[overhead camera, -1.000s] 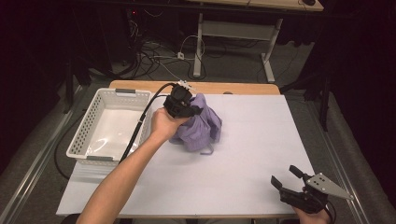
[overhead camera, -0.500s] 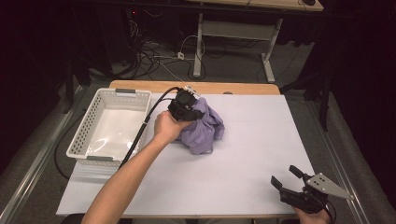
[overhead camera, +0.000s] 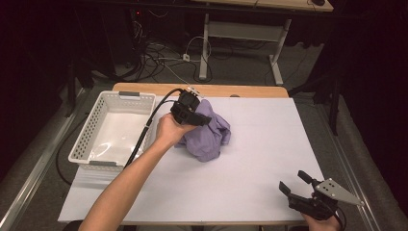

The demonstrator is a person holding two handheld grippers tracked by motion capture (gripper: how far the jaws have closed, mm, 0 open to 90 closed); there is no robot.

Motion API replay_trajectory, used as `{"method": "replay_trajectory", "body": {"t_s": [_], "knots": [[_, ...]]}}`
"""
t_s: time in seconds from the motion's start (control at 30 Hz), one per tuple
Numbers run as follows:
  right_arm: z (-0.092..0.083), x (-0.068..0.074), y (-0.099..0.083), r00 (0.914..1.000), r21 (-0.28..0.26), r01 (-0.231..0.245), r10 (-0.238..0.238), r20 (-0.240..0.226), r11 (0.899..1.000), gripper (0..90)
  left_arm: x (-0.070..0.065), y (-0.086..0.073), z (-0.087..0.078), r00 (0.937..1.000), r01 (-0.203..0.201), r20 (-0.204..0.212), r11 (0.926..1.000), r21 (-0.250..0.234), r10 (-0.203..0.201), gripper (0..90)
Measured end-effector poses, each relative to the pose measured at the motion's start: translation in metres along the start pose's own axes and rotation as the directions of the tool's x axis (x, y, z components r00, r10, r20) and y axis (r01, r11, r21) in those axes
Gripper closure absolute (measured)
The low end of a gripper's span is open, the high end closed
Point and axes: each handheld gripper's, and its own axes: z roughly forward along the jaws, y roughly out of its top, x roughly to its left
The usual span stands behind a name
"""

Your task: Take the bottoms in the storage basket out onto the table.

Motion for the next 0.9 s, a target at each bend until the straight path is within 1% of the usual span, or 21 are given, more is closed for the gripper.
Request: {"method": "replay_trajectory", "body": {"t_s": [0.13,0.17,0.3,0.4,0.47,0.5,0.7,0.9], "knots": [[0.000,0.000,0.000,1.0000,0.000,0.001,-0.001,0.000,1.000,17.9,0.002,0.001,-0.006,1.0000,0.005,-0.001,0.9999,-0.013,-0.005,44.1],[0.000,0.000,0.000,1.0000,0.000,0.001,-0.001,0.000,1.000,17.9,0.002,0.002,-0.007,1.0000,0.009,-0.002,0.9998,-0.016,-0.009,41.4],[0.000,0.000,0.000,1.0000,0.001,-0.001,0.001,0.000,1.000,17.9,0.003,0.003,-0.014,1.0000,0.001,0.005,0.9996,-0.029,-0.001,41.2],[0.000,0.000,0.000,1.0000,0.000,-0.002,0.002,-0.001,1.000,17.8,0.003,0.004,-0.019,0.9999,0.007,0.008,0.9991,-0.042,-0.007,39.2],[0.000,0.000,0.000,1.0000,0.001,-0.003,0.003,0.000,1.000,17.9,0.004,0.005,-0.022,1.0000,-0.001,0.007,0.9991,-0.041,0.001,39.2],[0.000,0.000,0.000,1.0000,0.001,-0.003,0.003,0.000,1.000,17.9,0.004,0.005,-0.024,1.0000,0.004,0.008,0.9988,-0.048,-0.003,39.2],[0.000,0.000,0.000,1.0000,0.001,-0.003,0.003,-0.001,1.000,17.9,0.002,0.007,-0.034,0.9997,0.000,0.024,0.9975,-0.071,0.002,39.2],[0.000,0.000,0.000,1.0000,0.002,-0.004,0.004,-0.001,1.000,17.9,0.005,0.006,-0.042,0.9996,0.001,0.028,0.9968,-0.080,0.001,39.2]]}}
